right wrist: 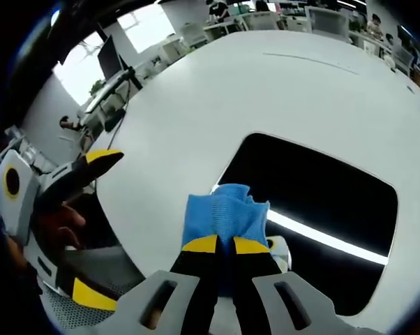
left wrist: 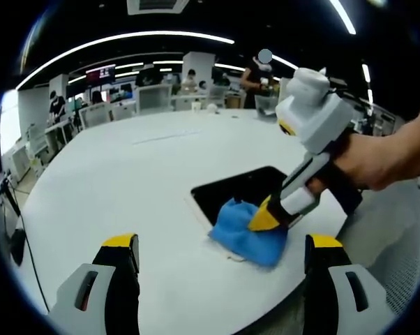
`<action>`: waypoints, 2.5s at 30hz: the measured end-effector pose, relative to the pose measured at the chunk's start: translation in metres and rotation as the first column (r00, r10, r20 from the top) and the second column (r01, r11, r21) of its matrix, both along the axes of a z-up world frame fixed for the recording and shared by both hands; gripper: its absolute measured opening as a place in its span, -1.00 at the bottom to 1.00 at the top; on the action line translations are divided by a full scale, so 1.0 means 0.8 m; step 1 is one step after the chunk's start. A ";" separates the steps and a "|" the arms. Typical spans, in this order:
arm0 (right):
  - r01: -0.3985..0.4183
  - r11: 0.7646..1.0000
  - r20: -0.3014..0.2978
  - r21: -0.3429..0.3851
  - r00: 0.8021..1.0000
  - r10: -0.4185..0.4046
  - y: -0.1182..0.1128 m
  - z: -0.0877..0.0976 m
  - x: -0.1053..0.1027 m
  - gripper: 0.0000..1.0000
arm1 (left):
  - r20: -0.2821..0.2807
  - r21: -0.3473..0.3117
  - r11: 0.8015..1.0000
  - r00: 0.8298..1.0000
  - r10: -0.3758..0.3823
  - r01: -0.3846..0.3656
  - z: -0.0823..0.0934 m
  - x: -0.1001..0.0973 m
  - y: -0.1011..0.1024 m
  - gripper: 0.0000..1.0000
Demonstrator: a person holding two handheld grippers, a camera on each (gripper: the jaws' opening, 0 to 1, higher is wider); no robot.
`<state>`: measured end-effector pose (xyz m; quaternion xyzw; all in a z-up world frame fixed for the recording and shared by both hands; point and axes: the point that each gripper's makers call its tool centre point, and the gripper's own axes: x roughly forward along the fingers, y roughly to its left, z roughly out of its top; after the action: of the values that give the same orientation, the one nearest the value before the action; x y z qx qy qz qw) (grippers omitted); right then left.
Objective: Wipe the mirror surface with the cleaning cloth until all visible marks leave the cleaned area.
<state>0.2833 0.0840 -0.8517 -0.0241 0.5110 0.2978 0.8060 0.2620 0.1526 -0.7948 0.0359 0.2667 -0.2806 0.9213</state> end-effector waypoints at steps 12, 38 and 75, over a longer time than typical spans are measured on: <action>-0.004 1.000 0.006 -0.003 1.000 0.004 0.002 0.000 0.010 -0.98 | -0.001 0.002 1.000 1.000 -0.001 0.001 -0.001 0.000 0.000 0.98; -0.001 1.000 0.030 -0.029 1.000 0.002 0.008 0.004 0.067 -0.99 | -0.011 0.005 1.000 1.000 -0.007 0.007 -0.003 -0.001 -0.001 0.98; 0.003 0.999 0.052 -0.054 0.999 0.000 0.013 -0.001 0.138 -0.99 | -0.011 0.018 1.000 1.000 0.003 -0.002 -0.006 0.000 0.002 0.99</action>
<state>0.3940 0.0946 -0.8527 -0.0532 0.4978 0.2825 0.8183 0.2621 0.1546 -0.7992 0.0425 0.2746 -0.2772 0.9198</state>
